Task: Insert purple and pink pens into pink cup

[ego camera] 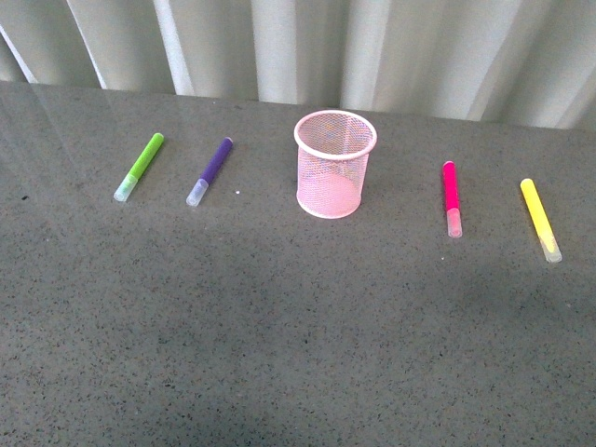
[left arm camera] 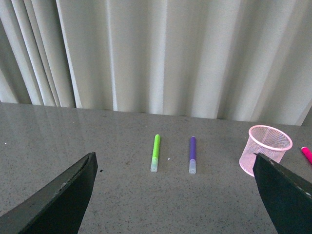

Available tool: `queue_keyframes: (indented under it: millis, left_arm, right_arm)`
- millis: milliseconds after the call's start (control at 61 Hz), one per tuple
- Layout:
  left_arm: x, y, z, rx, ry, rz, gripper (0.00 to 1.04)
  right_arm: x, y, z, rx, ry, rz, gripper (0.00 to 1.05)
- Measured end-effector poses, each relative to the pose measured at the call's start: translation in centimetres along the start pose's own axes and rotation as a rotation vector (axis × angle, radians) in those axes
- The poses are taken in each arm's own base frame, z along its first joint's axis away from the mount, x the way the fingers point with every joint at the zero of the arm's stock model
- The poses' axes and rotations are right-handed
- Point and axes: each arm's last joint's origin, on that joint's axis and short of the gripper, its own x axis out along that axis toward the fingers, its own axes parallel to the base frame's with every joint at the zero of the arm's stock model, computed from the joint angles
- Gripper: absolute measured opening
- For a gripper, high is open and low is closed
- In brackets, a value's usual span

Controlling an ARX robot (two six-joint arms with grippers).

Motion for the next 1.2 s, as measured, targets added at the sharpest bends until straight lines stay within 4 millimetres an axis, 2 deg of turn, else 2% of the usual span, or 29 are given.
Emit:
queue_keyframes:
  millis: [1198]
  left_arm:
    - [0.00,0.00,0.00,0.000,0.000,0.000,0.98]
  right_arm:
    - [0.00,0.00,0.00,0.000,0.000,0.000,0.98]
